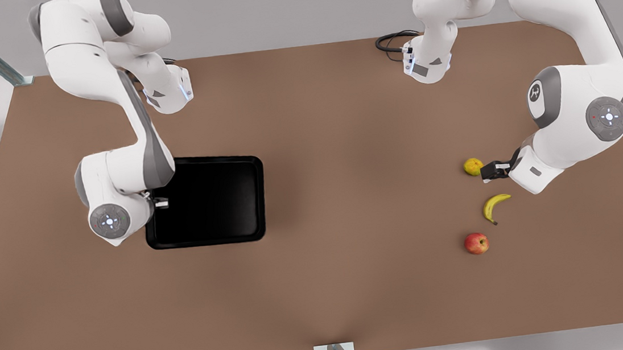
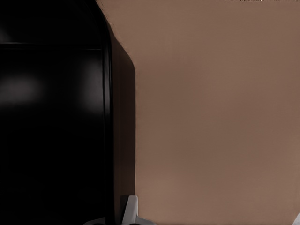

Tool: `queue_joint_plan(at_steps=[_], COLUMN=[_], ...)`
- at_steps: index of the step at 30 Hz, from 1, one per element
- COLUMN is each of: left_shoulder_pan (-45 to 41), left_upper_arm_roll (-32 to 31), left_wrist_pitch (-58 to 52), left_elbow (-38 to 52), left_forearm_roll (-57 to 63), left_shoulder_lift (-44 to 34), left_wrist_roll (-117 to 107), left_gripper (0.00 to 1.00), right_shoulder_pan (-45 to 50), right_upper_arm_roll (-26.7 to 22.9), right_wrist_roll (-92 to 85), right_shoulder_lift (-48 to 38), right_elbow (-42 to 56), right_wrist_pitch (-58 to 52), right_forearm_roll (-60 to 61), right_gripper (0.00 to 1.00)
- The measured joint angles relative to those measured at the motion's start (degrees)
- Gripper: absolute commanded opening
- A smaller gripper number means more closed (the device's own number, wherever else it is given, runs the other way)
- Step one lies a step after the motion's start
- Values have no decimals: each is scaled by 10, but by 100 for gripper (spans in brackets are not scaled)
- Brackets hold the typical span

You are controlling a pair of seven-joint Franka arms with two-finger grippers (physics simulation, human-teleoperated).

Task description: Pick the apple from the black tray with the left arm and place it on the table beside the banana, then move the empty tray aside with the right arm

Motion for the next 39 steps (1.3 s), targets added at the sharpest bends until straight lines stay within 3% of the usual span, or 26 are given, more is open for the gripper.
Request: queue_joint_plan(at_steps=[29, 30, 32, 34, 39], left_shoulder_pan=[-3, -3, -3, -4, -6], left_upper_arm_roll=[-2, -2, -2, -2, -2], left_wrist_pitch=[7, 10, 14, 18, 23], left_elbow=[13, 15, 17, 18, 18], left_forearm_roll=[3, 3, 4, 6, 12], left_shoulder_lift=[4, 5, 7, 9, 11], left_wrist_roll=[7, 9, 12, 15, 20], left_gripper=[100, 100, 100, 100, 100], right_shoulder_pan=[-5, -7, -8, -9, -8], right_upper_arm_roll=[-56, -56, -55, -55, -56], right_wrist_roll=[-144, -147, -152, -156, -164], right_shoulder_lift=[120, 122, 123, 124, 112], right_elbow=[130, 130, 131, 131, 130], right_wrist_pitch=[107, 112, 120, 127, 135], right_forearm_roll=[0, 0, -2, -7, -14], right_gripper=[21, 27, 79, 96, 100])
